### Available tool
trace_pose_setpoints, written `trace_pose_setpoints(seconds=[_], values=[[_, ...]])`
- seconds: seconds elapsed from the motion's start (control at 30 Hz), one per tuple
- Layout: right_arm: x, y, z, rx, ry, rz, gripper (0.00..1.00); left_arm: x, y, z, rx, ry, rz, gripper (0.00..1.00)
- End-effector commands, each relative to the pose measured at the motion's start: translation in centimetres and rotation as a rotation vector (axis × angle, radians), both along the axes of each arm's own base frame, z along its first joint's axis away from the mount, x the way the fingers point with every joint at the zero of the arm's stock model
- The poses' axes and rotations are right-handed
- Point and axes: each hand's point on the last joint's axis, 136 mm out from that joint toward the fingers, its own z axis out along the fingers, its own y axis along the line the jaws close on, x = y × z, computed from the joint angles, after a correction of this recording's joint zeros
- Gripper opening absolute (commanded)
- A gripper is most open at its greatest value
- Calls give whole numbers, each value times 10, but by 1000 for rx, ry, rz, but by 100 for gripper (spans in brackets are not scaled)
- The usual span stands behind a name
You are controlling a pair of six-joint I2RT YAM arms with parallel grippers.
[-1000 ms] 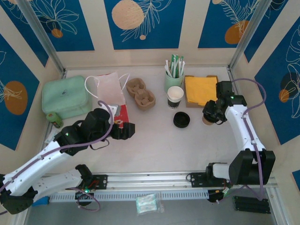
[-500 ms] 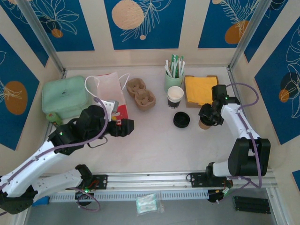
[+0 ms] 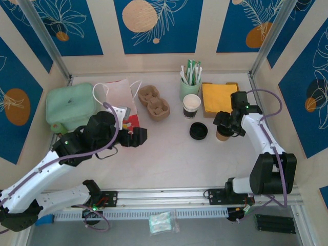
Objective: Pack the takeout coffee
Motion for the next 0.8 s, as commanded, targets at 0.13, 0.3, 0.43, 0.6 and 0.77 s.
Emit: trace_pose_setpoints(seconds=[0.13,0.3,0.43,0.6,0.77], values=[[5,6,43,26,-102,19,97,6,4,13,19,-30,19,100],[4,33,81,127,-206,82,94,13,10,31,70,-84,33,100],[-5,88,114,277,-278,236,92,26,14,62,145,-174,38,100],[-35,166,124,362,-249,461,91,49,12,91,229,-250,45,99],[-67,219,112,410,-203,599,91,73,15,82,332,-234,32,99]])
